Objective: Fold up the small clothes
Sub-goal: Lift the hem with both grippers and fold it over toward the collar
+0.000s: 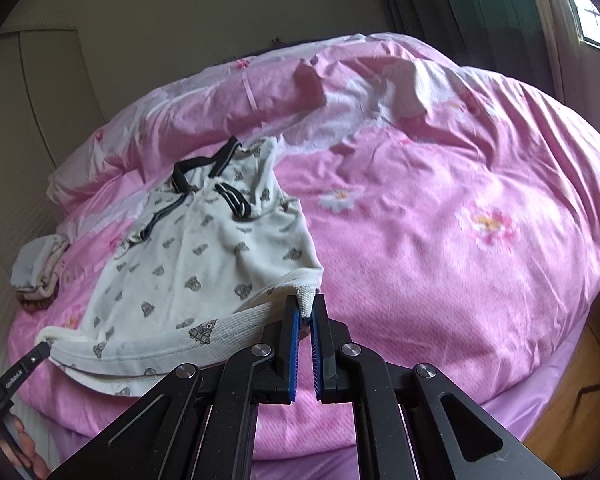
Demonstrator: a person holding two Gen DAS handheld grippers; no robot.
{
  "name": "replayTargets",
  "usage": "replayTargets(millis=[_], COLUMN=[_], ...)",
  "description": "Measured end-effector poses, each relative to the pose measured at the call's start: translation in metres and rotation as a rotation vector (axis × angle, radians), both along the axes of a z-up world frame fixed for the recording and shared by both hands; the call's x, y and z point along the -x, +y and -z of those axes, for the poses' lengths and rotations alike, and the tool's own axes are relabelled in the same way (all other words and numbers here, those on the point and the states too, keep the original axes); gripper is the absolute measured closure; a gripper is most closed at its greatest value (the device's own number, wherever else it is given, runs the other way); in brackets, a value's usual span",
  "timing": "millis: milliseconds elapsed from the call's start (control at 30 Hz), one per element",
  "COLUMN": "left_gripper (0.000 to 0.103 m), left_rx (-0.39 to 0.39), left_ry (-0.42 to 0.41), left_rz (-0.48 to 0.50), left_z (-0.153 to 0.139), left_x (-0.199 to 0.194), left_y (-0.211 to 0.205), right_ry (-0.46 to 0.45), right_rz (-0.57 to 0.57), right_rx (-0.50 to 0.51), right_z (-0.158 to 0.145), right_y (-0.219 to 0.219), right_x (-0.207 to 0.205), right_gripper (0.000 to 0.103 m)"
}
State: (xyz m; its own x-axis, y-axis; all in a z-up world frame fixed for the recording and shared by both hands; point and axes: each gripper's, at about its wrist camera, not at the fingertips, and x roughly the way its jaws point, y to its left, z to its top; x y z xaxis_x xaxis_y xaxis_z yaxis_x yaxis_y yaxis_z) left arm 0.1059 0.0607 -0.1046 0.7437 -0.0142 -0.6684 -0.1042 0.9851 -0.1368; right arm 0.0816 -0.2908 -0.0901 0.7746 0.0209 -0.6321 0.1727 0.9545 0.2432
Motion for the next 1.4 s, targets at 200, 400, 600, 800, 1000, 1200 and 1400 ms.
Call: replayTargets(millis=[200,400,600,800,1000,1200,1400], left_gripper=[0.095,0.095,0.095,0.095,0.095,0.095,0.101], left_rx=[0.023,0.038,0.049,0.064,0.063,0.059,0.052], left_ry=[-0.026,-0.054,-0.068,-0.069,-0.074,-0.057,-0.042], left_rz=[-0.001,-0.004,-0.001,0.003,0.005,0.008,0.008], left_z=[-0.014,-0.028,-0.036,-0.038,-0.039,-0.031,-0.020], left_x=[-0.019,-0.052,-0.099,-0.156,-0.215,-0.277,-0.327], left_y=[0.001,0.003,0.002,0.001,-0.001,-0.004,-0.003], right_ry=[-0.029,-0.058,-0.072,-0.072,-0.079,-0.067,-0.046], right_rz=[-0.003,-0.003,-0.002,0.000,-0.001,-0.004,-0.005], right_rx=[0.006,0.013,0.022,0.023,0.017,0.007,0.016], right_z=[-0.013,-0.026,-0.032,-0.031,-0.029,-0.019,-0.008], right_y=[0.001,0.000,-0.002,-0.006,-0.010,-0.012,-0.013], right_x=[-0.018,-0.046,-0.087,-0.140,-0.199,-0.260,-0.310], right_gripper=[0.096,0.096,0.096,0.096,0.096,0.096,0.096])
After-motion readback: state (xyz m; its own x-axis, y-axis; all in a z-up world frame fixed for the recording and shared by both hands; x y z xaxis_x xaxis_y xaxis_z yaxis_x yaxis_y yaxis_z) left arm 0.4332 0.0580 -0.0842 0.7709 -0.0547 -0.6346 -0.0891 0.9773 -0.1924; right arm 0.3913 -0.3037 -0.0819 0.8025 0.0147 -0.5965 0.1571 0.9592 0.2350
